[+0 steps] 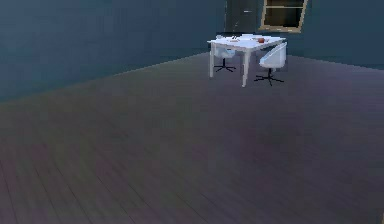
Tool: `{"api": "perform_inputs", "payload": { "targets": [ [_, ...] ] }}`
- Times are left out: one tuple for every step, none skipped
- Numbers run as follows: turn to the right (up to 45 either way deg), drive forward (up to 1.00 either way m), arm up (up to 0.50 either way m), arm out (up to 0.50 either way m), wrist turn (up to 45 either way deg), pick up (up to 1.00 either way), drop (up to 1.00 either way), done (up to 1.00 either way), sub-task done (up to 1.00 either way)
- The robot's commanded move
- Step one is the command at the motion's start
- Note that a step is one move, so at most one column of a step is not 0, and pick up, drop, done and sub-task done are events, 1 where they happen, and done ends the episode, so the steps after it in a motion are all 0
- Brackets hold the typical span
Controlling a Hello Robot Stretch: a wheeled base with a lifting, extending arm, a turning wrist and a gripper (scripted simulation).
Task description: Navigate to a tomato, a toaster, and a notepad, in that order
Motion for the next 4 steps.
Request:
{"api": "perform_inputs", "payload": {
  "targets": [
    [0.0, 0.15, 0.0, 0.0, 0.0, 0.0, 0.0, 0.0, 0.0],
    [45.0, 0.0, 0.0, 0.0, 0.0, 0.0, 0.0, 0.0, 0.0],
    [27.0, 0.0, 0.0, 0.0, 0.0, 0.0, 0.0, 0.0, 0.0],
    [0.0, 0.1, 0.0, 0.0, 0.0, 0.0, 0.0, 0.0, 0.0]
  ]
}}
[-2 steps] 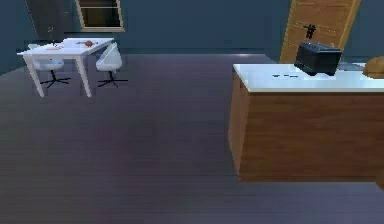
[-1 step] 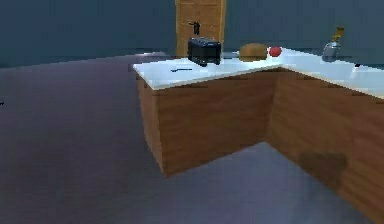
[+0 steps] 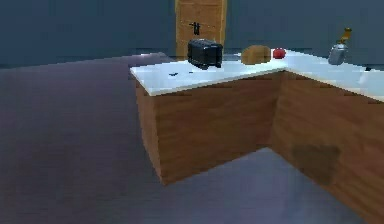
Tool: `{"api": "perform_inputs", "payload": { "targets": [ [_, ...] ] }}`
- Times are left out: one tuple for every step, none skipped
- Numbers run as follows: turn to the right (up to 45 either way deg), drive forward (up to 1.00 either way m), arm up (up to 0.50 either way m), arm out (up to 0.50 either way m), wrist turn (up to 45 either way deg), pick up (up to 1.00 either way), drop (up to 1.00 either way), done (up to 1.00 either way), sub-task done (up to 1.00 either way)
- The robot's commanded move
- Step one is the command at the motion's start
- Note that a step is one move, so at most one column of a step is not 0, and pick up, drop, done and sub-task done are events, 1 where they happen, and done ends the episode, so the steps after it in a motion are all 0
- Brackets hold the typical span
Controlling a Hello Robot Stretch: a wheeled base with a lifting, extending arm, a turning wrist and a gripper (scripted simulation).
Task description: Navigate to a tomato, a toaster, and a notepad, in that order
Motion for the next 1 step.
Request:
{"api": "perform_inputs", "payload": {
  "targets": [
    [27.0, 0.0, 0.0, 0.0, 0.0, 0.0, 0.0, 0.0, 0.0]
  ]
}}
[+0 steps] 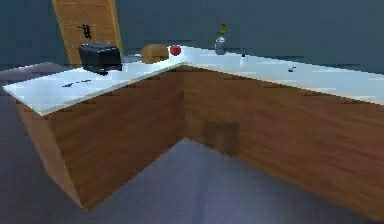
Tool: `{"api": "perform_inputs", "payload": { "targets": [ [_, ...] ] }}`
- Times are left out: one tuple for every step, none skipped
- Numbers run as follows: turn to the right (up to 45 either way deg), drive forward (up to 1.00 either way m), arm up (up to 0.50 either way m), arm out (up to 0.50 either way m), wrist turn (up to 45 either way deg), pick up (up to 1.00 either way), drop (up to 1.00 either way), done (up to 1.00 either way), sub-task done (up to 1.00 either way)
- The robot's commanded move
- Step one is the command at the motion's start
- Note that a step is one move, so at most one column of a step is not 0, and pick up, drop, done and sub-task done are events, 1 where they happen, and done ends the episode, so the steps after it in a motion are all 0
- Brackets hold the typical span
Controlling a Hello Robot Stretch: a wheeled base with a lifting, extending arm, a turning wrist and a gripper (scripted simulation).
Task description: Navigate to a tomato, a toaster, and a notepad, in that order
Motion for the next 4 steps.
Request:
{"api": "perform_inputs", "payload": {
  "targets": [
    [0.0, 1.0, 0.0, 0.0, 0.0, 0.0, 0.0, 0.0, 0.0],
    [15.0, 0.0, 0.0, 0.0, 0.0, 0.0, 0.0, 0.0, 0.0],
    [0.0, 0.2, 0.0, 0.0, 0.0, 0.0, 0.0, 0.0, 0.0],
    [-27.0, 0.0, 0.0, 0.0, 0.0, 0.0, 0.0, 0.0, 0.0]
  ]
}}
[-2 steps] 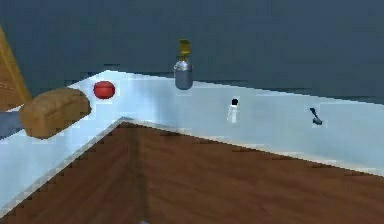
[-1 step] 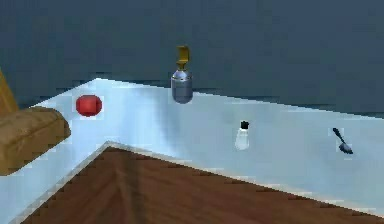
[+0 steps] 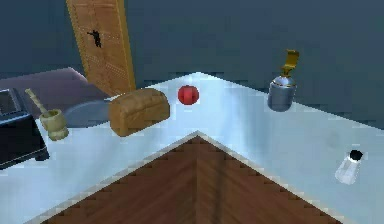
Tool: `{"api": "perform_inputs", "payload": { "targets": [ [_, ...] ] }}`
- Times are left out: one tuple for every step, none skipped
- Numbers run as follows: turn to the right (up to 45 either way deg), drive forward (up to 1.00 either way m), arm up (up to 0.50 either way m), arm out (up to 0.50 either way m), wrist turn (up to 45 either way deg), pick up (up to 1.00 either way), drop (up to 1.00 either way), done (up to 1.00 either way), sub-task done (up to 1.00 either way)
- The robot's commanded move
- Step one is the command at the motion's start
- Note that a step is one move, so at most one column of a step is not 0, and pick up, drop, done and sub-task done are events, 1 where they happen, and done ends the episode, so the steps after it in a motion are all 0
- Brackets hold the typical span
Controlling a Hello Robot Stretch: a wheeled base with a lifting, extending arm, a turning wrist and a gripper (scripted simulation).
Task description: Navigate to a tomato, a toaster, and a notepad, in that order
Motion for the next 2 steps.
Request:
{"api": "perform_inputs", "payload": {
  "targets": [
    [0.0, 0.0, 0.0, 0.0, 0.0, 0.0, 0.0, 0.0, 1.0],
    [-45.0, 0.0, 0.0, 0.0, 0.0, 0.0, 0.0, 0.0, 0.0]
  ]
}}
